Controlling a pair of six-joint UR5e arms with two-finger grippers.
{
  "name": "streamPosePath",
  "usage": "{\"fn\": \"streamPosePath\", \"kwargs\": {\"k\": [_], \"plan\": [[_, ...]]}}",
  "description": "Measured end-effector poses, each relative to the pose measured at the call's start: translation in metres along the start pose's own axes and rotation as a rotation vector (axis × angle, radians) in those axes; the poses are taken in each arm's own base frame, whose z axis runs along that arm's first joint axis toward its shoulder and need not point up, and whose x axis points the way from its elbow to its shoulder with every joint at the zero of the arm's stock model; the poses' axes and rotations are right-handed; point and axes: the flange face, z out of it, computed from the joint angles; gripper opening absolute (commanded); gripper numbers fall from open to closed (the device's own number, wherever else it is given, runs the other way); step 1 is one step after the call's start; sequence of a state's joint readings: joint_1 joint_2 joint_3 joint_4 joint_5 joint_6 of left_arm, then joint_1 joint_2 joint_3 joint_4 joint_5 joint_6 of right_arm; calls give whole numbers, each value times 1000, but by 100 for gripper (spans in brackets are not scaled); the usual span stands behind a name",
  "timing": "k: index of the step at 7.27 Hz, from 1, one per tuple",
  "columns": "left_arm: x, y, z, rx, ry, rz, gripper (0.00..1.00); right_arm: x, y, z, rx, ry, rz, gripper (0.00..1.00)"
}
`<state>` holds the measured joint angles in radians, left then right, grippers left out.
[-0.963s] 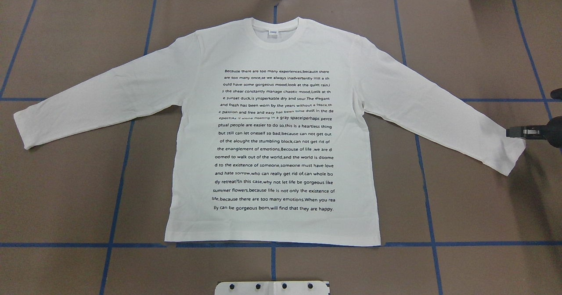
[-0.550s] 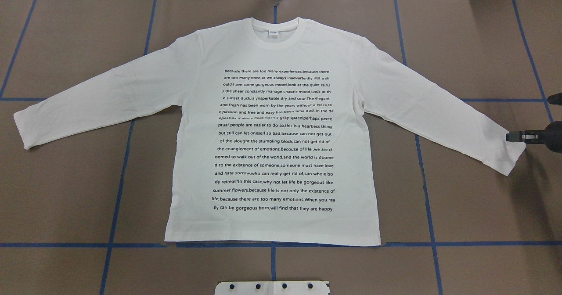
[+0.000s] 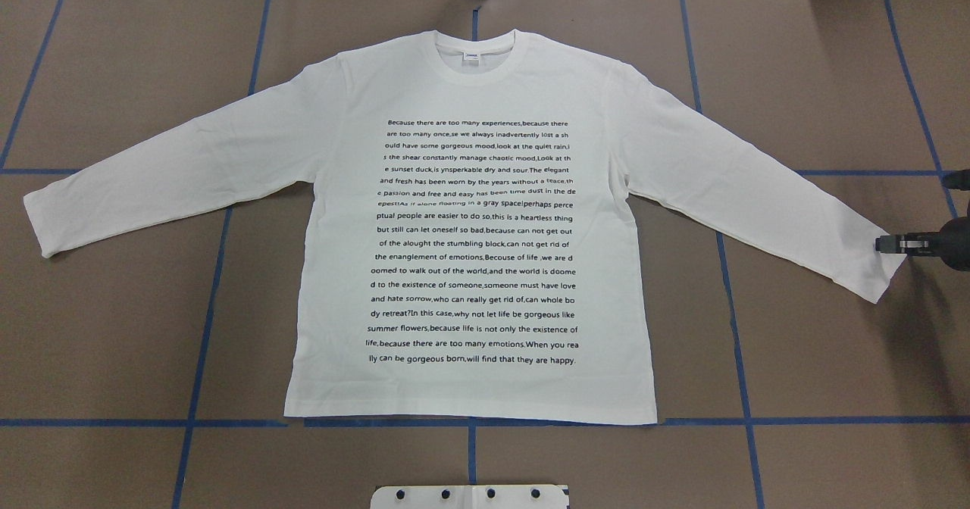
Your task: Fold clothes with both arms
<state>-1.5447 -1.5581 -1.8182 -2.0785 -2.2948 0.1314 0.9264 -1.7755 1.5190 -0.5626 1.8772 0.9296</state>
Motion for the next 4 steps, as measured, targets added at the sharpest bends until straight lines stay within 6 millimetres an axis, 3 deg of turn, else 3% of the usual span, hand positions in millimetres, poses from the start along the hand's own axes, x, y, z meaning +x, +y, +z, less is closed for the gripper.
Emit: {"fn": "streamPosePath", "kwargs": {"k": [4], "plan": [[0,1,0,-2,0,-1,100,-16,-14,-14,24,-38,-15,0]]}}
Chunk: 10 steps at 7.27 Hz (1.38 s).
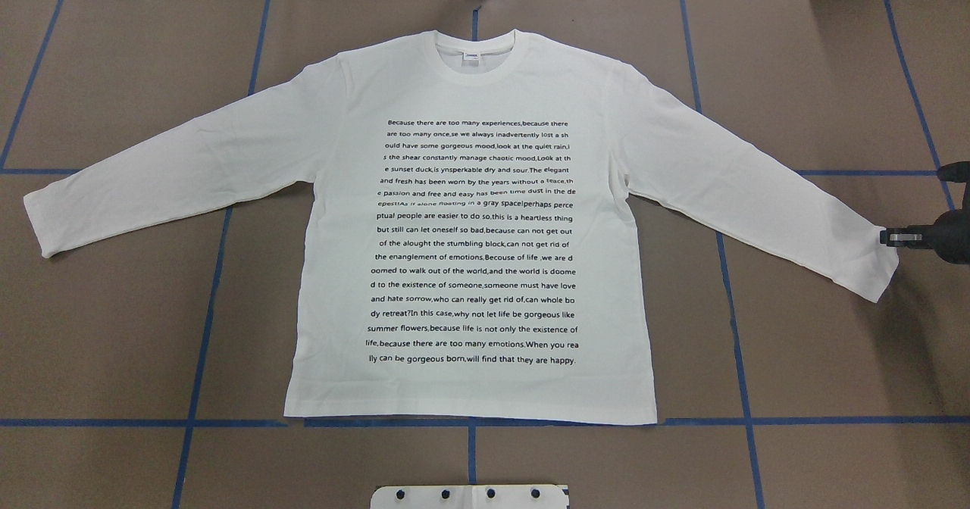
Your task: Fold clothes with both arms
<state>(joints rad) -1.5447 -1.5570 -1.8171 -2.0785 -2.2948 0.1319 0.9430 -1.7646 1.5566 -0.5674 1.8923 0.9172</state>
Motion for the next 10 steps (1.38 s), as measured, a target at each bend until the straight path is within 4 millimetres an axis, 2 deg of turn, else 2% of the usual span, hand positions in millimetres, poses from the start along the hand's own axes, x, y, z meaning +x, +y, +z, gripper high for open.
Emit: {"fn": "streamPosePath", "kwargs": {"k": [2,3,4,6,7,8,10], "plan": [[0,0,0,0,0,0,100,-15,-31,-33,34,-22,26,0],[0,2,0,-3,0,-2,100,-47,-62,-58,41,-10,48,0],[0,5,1,-6,1,-4,100,-95,-102,-85,42,24,72,0],[-1,8,1,-9,1,-7,100,-218,-184,-132,37,136,121,0],[-1,8,2,-10,1,-8,100,-286,-208,-148,38,170,149,0],[-1,9,2,-12,1,-10,100,-352,-220,-157,54,170,180,0],[-3,12,5,-18,2,-15,100,-479,-239,-162,115,137,195,0]]}}
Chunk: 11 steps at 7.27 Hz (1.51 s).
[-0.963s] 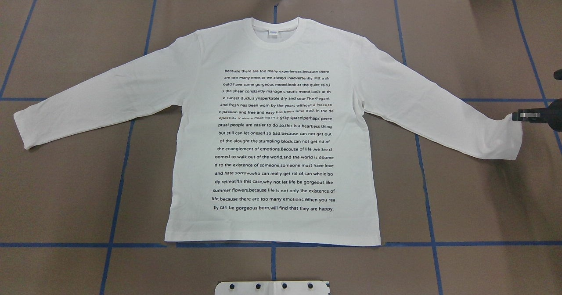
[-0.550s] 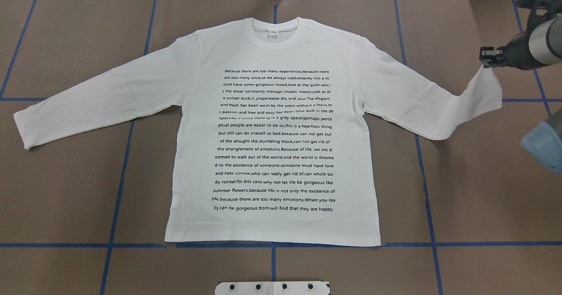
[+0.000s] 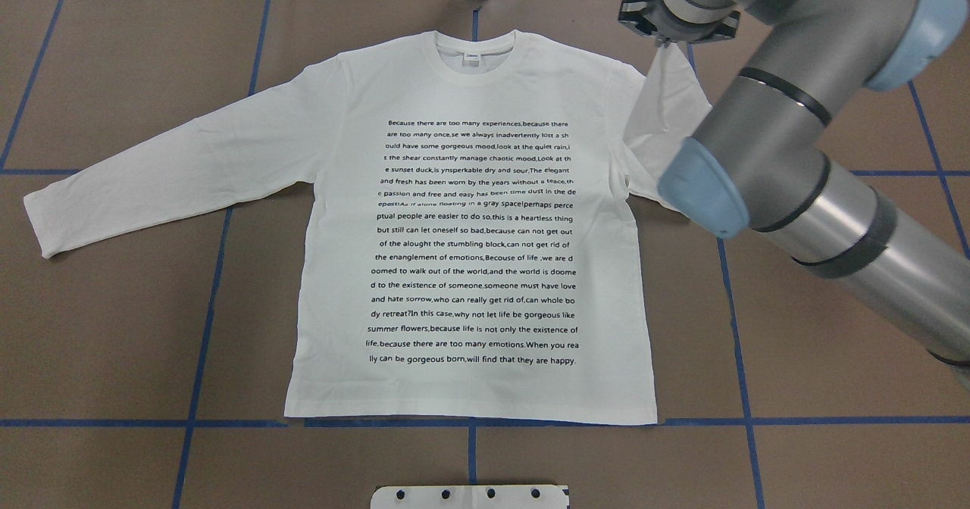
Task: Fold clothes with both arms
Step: 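Reach the right gripper across to the sleeve nearest the left gripper, then grasp that sleeve with the right gripper and fold it across the shirt body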
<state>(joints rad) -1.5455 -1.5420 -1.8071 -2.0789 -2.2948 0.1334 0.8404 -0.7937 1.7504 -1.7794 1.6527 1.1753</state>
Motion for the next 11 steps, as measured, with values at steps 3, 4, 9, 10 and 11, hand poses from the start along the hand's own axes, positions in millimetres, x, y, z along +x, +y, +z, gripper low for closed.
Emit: {"fn": "streamPosePath", "kwargs": {"k": [3,4,9,10,11], "plan": [[-5,6,6,-13,0,-11,100,-185,7,13,100,-146,45,0],[-6,10,8,-20,0,-16,100,-232,27,16,118,-162,48,0],[-8,21,11,-31,2,-30,100,-308,166,37,141,-222,-17,100],[-8,22,11,-31,2,-31,100,-311,167,33,139,-229,-5,100],[-8,21,11,-30,2,-32,100,-312,164,30,139,-234,6,100]]}}
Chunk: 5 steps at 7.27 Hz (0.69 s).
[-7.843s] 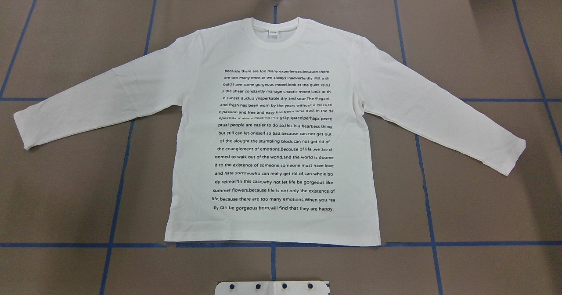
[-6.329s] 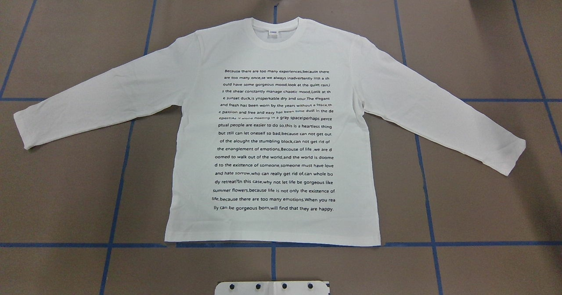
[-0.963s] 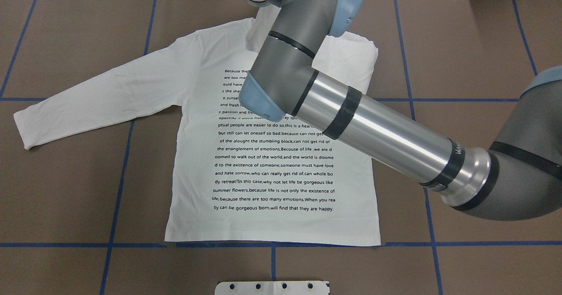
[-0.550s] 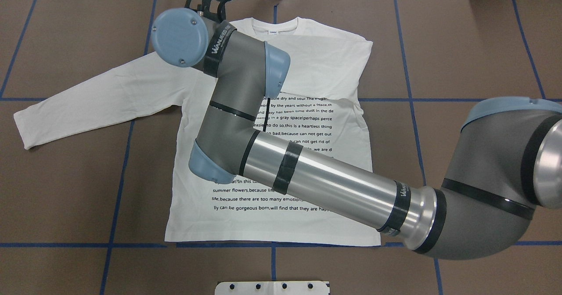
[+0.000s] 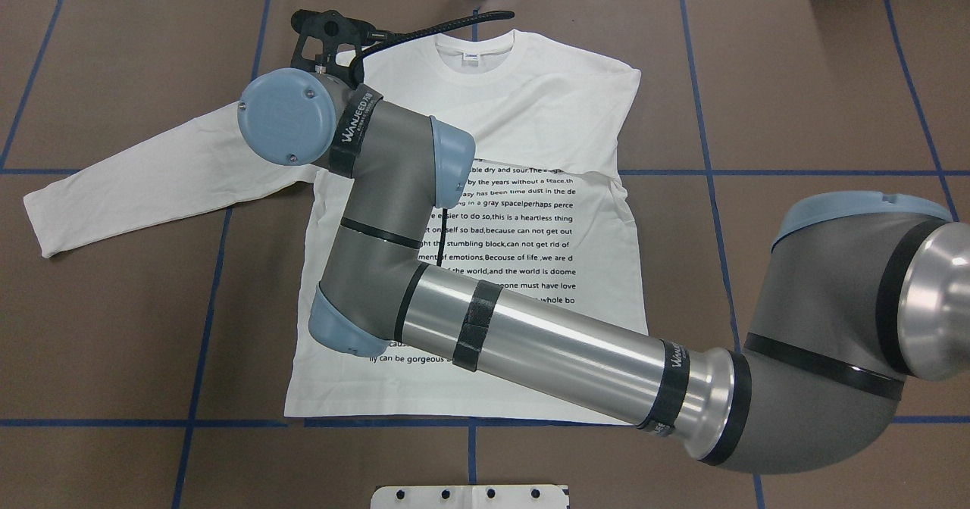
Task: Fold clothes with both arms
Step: 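Grasp that sleeve with the right gripper and fold it across the shirt body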
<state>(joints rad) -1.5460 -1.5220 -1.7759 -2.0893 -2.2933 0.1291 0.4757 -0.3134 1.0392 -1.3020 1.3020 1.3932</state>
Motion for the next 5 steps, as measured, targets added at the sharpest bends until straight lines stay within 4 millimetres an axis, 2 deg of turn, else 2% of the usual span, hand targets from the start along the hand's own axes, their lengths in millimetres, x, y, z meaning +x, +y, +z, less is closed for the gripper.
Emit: {"fn": "streamPosePath", "kwargs": {"k": [1,2,3,4,5], "plan": [[0,-2,0,2,0,1,100,3,-11,0,-9,13,10,100],[1,-7,-1,10,-1,5,100,15,-34,5,-47,59,22,100],[3,-10,-3,30,-3,18,100,37,-65,8,-113,118,37,100],[6,-12,-1,58,0,28,100,69,-100,4,-185,154,42,100],[14,-12,13,69,20,6,100,113,-131,-9,-235,158,17,100]]}}
